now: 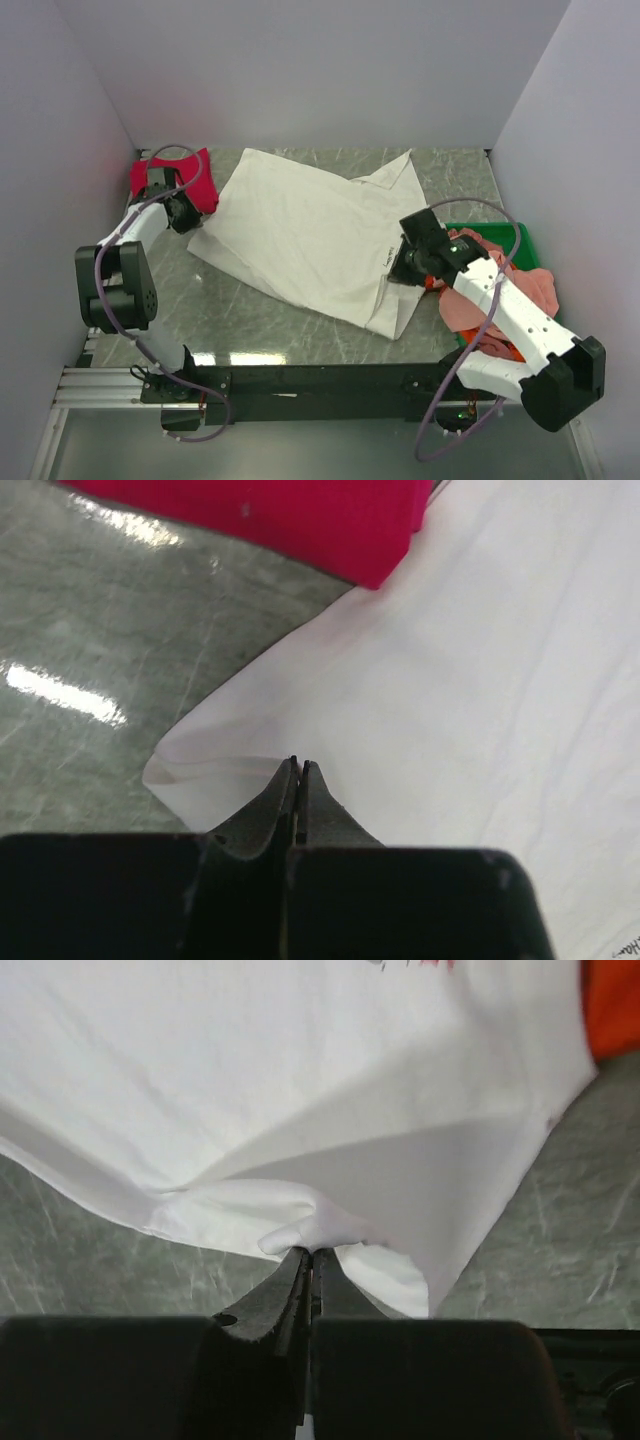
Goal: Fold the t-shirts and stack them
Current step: Fold the tshirt
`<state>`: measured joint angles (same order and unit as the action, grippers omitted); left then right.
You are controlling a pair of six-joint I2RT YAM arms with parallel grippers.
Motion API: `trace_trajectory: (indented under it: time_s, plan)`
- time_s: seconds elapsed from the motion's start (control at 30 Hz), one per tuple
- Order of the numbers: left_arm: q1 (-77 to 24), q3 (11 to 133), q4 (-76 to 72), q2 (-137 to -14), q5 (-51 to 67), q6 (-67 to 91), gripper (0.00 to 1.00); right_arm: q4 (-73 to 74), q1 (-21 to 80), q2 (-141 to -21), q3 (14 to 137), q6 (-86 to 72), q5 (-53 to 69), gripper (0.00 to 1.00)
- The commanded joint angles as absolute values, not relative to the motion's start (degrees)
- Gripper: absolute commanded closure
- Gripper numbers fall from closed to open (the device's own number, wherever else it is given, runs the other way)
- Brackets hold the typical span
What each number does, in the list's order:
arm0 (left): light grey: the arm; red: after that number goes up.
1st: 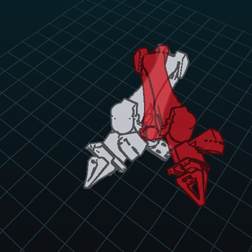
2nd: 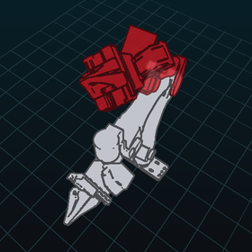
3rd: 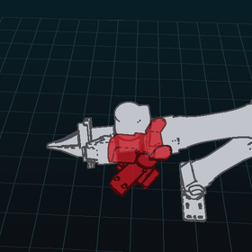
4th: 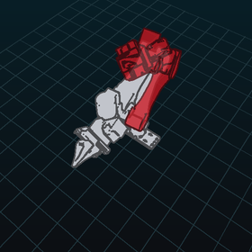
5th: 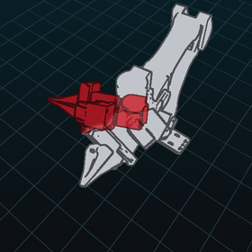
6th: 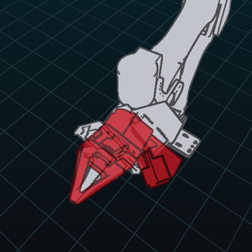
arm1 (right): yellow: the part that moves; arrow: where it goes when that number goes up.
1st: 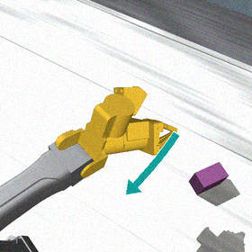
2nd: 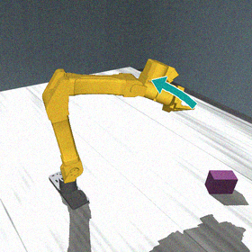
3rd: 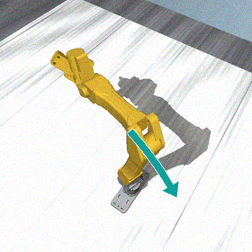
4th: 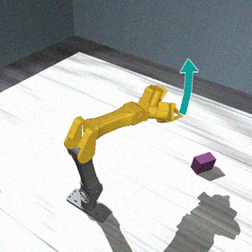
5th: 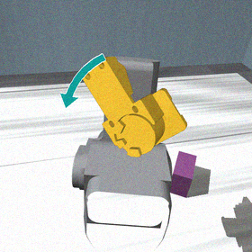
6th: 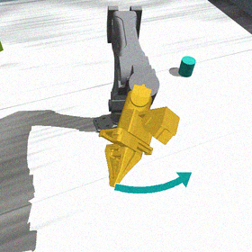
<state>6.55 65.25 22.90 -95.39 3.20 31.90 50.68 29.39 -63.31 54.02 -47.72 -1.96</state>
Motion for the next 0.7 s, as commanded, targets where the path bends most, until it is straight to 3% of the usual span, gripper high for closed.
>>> trace_trajectory:
  time_s: [0.0, 0.23, 0.67]
  plan:
    - [6.2, 70.1, 21.3, -97.1, 4.9, 33.0, 1.00, 48.4, 23.6, -65.5, 59.2, -39.7, -0.9, 1.00]
    - [6.2, 76.7, 20.9, -102.1, 4.9, 34.3, 1.00, 47.7, 15.6, -71.1, 63.1, -33.1, 1.0, 1.00]
    - [6.2, 83.4, 20.1, -108.9, 6.9, 36.7, 1.00, 47.9, 11.2, -79.3, 69.6, -29.1, 1.2, 1.00]
